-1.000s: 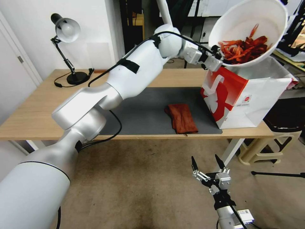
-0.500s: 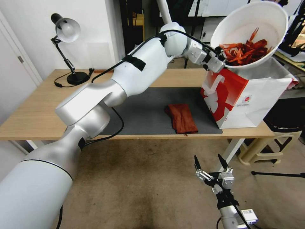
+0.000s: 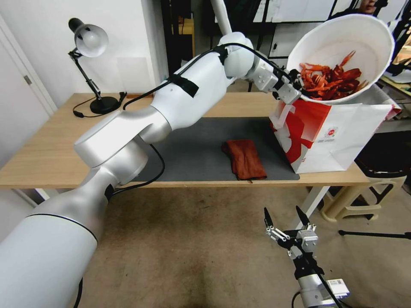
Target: Sweep shrimp from table into container with towel, then put container into takeout bag.
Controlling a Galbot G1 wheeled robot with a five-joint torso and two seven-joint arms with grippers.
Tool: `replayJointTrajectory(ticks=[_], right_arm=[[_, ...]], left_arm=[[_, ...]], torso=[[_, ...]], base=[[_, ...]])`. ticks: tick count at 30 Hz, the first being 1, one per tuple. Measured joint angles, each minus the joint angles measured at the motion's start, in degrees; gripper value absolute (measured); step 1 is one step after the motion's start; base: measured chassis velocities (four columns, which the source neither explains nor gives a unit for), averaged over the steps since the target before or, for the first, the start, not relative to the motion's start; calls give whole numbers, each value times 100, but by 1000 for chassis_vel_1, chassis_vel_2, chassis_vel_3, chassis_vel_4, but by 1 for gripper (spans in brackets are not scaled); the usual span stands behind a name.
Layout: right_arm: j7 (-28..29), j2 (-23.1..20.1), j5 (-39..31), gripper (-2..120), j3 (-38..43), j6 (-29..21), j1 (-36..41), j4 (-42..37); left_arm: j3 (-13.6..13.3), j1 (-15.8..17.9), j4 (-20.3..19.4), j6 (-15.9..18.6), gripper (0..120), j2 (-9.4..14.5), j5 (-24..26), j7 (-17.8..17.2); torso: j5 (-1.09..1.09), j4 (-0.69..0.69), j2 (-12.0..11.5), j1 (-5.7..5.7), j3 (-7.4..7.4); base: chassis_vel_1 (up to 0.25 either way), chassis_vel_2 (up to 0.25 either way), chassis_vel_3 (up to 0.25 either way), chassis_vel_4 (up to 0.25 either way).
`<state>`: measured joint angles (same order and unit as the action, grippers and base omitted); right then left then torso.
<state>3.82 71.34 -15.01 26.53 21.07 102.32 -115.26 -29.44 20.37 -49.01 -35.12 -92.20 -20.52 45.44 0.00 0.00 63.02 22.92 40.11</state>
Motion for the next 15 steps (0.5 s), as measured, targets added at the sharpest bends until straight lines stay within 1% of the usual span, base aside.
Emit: replayJointTrajectory(ticks=[1, 2, 3, 6, 8, 9, 10, 11, 12, 14, 15], right_arm=[[-1, -1, -1, 100, -1, -2, -4, 1], [-2, -1, -3, 100, -3, -6, -9, 3], [-2, -1, -3, 100, -3, -6, -9, 3], [-10, 6, -5, 100, -19, -11, -25, 32], [-11, 8, -5, 100, -22, -11, -27, 38], [-16, 20, -5, 100, -24, -9, -22, 46], [-20, 23, -5, 100, -24, -7, -19, 46], [-21, 25, -5, 100, -22, -6, -18, 46], [-21, 25, -5, 100, -22, -6, -18, 46], [-27, 41, -3, 100, -27, -4, -10, 46], [-31, 50, 1, 100, -39, -2, -1, 46]], left_arm=[[-6, 8, -5, -1, 18, 0, -10, -1], [-10, 18, -10, -1, 20, 0, -18, -2], [-10, 18, -10, -1, 20, 0, -18, -2], [-52, 72, -14, -7, 39, 2, -46, -52], [-61, 79, -15, -8, 41, 2, -64, -62], [-66, 88, -18, -19, 49, 4, -158, -119], [-83, 88, -42, -18, 54, 5, -174, -219], [-97, 86, -72, -2, 57, 5, -175, -314], [-97, 86, -72, -2, 57, 5, -175, -314], [-107, 90, -92, 71, 67, 5, -105, -488], [-113, 97, -101, 87, 70, 6, -83, -514]], torso=[[0, 0, 0, 0, 0], [0, 0, 0, 0, 0], [0, 0, 0, 0, 0], [0, 0, 0, 0, 0], [0, 0, 0, 0, 0], [0, 0, 0, 0, 0], [0, 0, 0, 0, 0], [0, 0, 0, 0, 0], [0, 0, 0, 0, 0], [0, 0, 0, 0, 0], [0, 0, 0, 0, 0]], base=[[0, 0, 0, 0], [0, 0, 0, 0], [0, 0, 0, 0], [0, 0, 0, 0], [0, 0, 0, 0], [0, 0, 0, 0], [0, 0, 0, 0], [0, 0, 0, 0], [0, 0, 0, 0], [0, 0, 0, 0], [0, 0, 0, 0]])
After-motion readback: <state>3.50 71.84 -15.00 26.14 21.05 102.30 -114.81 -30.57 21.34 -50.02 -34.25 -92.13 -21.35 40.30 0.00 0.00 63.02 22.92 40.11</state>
